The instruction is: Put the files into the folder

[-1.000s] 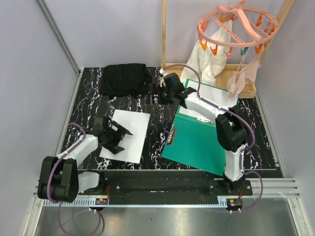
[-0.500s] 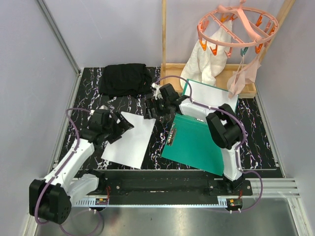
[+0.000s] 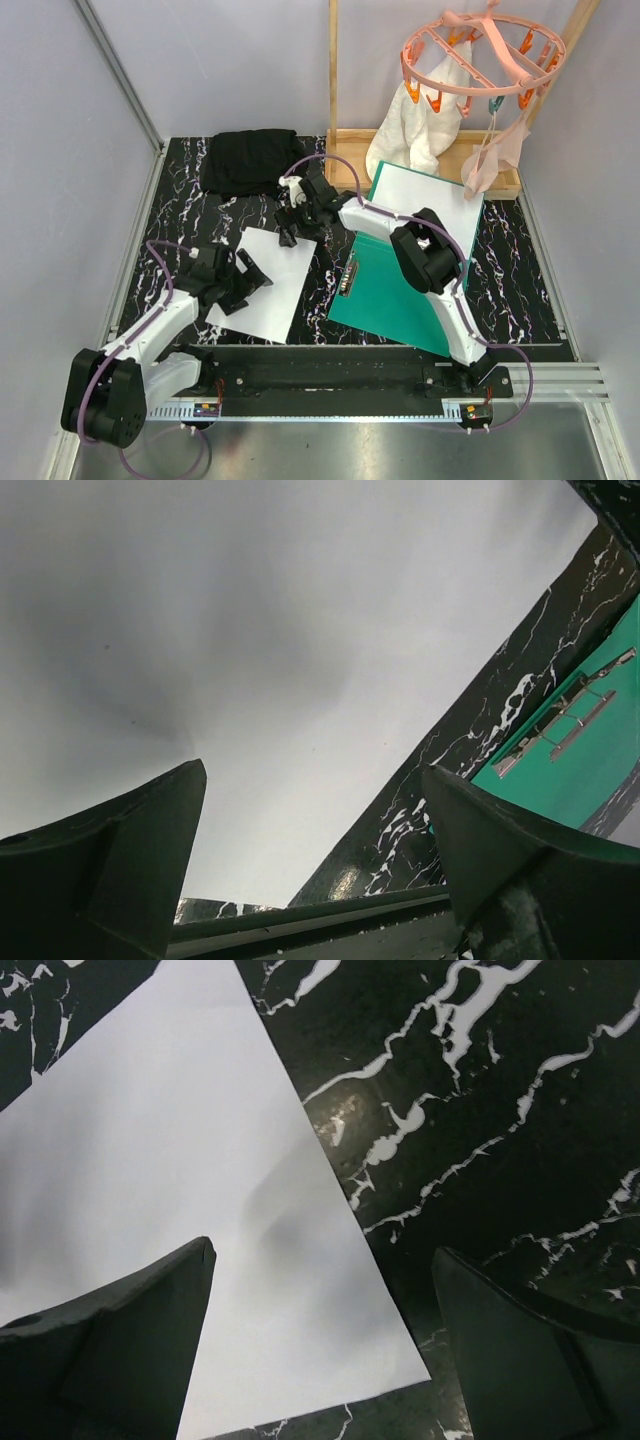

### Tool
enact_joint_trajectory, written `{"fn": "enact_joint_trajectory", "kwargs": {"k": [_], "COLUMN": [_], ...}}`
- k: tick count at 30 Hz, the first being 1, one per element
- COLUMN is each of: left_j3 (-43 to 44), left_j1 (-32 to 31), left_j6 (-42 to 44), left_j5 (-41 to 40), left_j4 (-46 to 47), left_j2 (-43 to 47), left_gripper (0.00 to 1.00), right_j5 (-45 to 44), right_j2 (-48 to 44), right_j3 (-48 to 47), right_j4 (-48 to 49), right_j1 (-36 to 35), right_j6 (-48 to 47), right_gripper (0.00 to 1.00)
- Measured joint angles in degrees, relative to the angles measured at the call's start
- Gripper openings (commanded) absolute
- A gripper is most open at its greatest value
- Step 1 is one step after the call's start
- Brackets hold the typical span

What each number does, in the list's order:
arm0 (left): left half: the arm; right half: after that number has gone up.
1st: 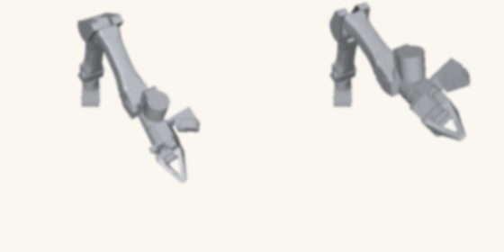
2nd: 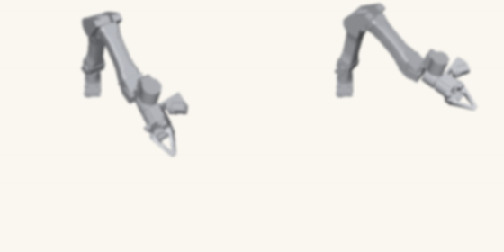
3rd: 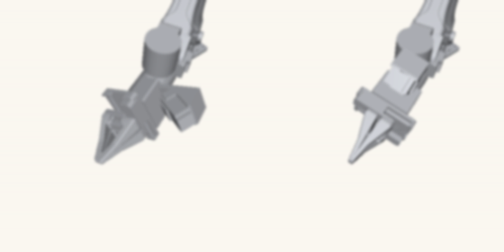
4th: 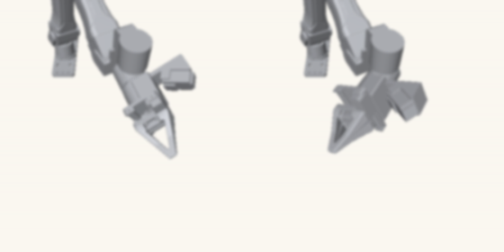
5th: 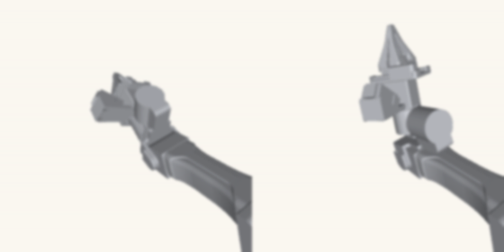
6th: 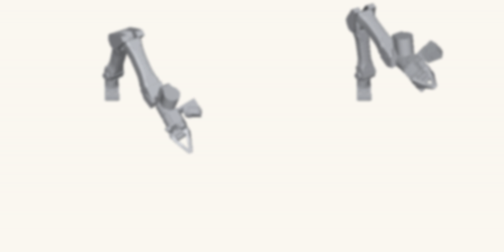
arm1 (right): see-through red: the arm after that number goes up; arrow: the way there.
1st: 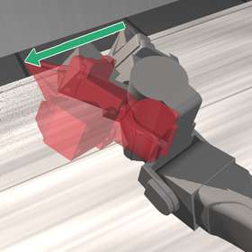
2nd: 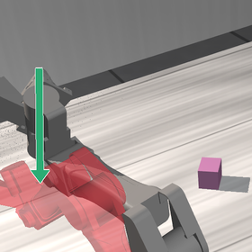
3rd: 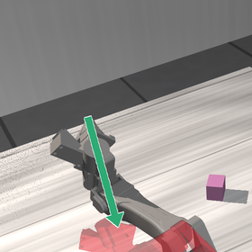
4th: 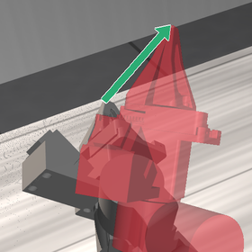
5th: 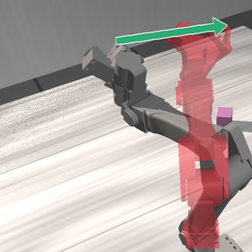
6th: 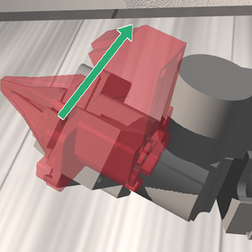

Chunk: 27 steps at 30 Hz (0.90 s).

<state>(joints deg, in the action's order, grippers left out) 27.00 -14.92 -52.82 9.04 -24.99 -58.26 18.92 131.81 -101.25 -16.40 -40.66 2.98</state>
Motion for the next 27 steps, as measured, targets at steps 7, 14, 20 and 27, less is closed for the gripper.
{"fn": "enact_joint_trajectory", "kwargs": {"k": [7,14,20,27], "left_j3": [-2.29,-3.1,-4.61,-5.01], "left_j1": [0.07,0.07,0.07,0.02], "left_j6": [-2.05,-3.76,-4.07,-3.69], "left_j5": [-1.49,-1.51,-1.57,-1.38], "left_j4": [2.91,6.75,8.24,8.7], "left_j2": [-1.25,-2.12,-0.28,0.11], "left_gripper": [0.94,0.94,0.94,0.94], "right_j5": [-0.17,1.44,4.02,8.04], "right_j2": [-0.5,-3.8,-5.64,-11.26], "right_j3": [1.03,5.81,7.96,13.99], "right_j4": [0.35,0.68,0.26,1.09], "right_j1": [-3.26,-3.89,-3.48,0.02], "right_j6": [-0.52,3.3,10.58,20.83], "right_gripper": [1.0,1.0,1.0,1.0]}}
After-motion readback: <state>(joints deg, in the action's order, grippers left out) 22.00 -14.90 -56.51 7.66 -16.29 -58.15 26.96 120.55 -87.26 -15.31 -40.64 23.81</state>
